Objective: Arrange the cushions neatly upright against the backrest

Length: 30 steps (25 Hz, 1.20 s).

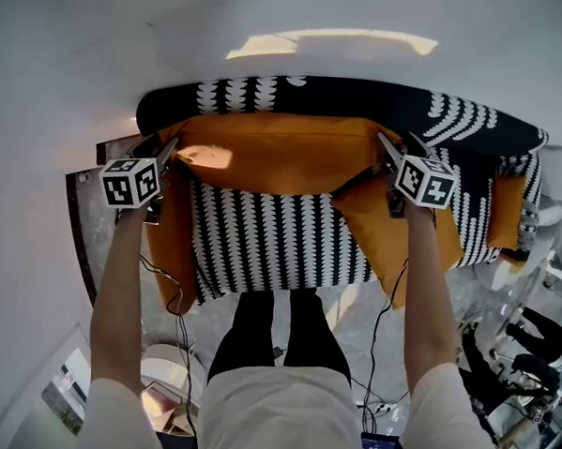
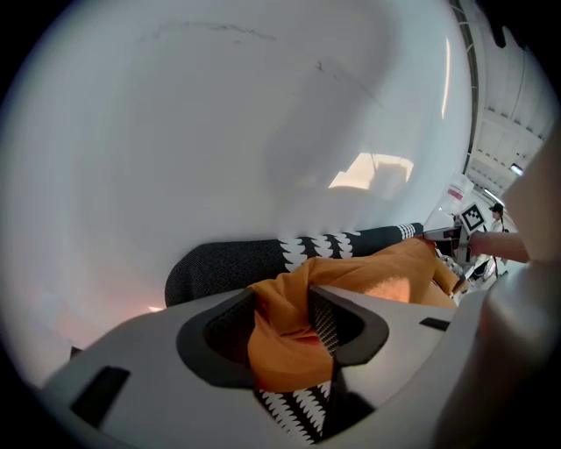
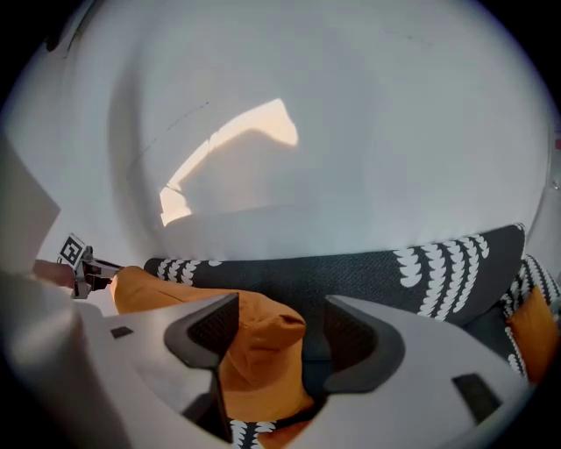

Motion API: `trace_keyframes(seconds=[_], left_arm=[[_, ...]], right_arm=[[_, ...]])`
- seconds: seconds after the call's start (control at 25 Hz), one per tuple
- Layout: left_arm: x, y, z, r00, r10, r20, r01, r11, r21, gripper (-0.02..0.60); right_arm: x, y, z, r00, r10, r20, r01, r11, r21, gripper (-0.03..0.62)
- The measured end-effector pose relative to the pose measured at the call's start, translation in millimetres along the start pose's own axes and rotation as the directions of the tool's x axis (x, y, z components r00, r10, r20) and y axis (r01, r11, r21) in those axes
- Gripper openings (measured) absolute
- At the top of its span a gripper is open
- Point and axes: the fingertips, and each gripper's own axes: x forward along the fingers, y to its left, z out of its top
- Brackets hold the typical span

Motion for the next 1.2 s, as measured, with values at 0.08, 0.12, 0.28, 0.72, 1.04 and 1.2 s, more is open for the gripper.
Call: trace_keyframes(seconds=[0.08, 0.12, 0.28, 0.72, 1.04, 1.2], left_arm=[[-7.3, 8.9, 4.5, 0.999, 0.028, 0.018, -0.028, 0.999, 0.023, 0.260], [-12.0, 14.3, 8.3, 0.999, 0.042, 0.032, -0.044, 0.998, 0.036, 0.279], [-24.1, 12.5, 20.2, 0.998, 0.058, 0.040, -0.062, 0.990, 0.128, 0.279], [-96.6, -60.4, 26.4, 0.996, -0.036, 0.087, 0.022, 0.988, 0.153, 0.263], [-146.3, -171.4, -7.8, 0.981, -0.164, 0.106, 0.133, 0.959, 0.251, 0.112], [-156.5, -227.1, -26.7, 0.965, -0.245, 0.097, 0.211, 0.938, 0.276, 0.065]], right_arm=[[-4.6, 2.6, 3.9, 1.000, -0.008, 0.011, 0.008, 1.000, -0.005, 0.295], [-6.6, 5.1, 5.9, 1.000, -0.015, 0.019, 0.015, 1.000, -0.009, 0.295], [-25.1, 8.7, 20.0, 0.994, -0.066, 0.092, 0.070, 0.997, -0.034, 0.295], [-118.1, 79.2, -6.0, 0.996, 0.002, 0.094, -0.004, 1.000, 0.020, 0.154], [-226.2, 147.3, -65.0, 0.987, 0.082, 0.137, -0.091, 0.994, 0.064, 0.026], [-284.9, 161.3, -95.7, 0.981, 0.072, 0.180, -0.085, 0.994, 0.066, 0.023]])
